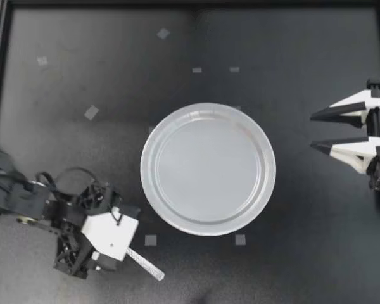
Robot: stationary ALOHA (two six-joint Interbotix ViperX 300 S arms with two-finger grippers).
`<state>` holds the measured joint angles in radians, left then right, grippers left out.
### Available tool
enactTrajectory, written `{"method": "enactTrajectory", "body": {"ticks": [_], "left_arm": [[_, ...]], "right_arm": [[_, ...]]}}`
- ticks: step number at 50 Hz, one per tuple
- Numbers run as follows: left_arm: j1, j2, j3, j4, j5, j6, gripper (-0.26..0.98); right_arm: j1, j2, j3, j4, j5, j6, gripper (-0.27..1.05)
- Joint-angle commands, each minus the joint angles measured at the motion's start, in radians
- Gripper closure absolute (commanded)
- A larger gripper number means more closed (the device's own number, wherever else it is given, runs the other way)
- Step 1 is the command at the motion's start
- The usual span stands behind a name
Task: Pick up the fork and place it on the plate.
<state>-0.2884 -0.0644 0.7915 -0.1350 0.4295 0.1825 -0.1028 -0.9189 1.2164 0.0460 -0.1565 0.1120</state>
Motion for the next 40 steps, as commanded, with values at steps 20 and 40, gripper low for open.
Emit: {"method": "enactTrajectory", "body": {"ticks": [20, 40], "left_arm": [[-0.005, 0.058, 0.002, 0.000, -0.044, -0.012, 0.11], [-0.005, 0.067, 0.029, 0.000, -0.069, -0.006, 0.15]], "right_arm": [[-0.006, -0.003, 0.009, 0.000, -0.043, 0.003, 0.22], [-0.006, -0.005, 0.015, 0.000, -0.054, 0.008, 0.22]]}}
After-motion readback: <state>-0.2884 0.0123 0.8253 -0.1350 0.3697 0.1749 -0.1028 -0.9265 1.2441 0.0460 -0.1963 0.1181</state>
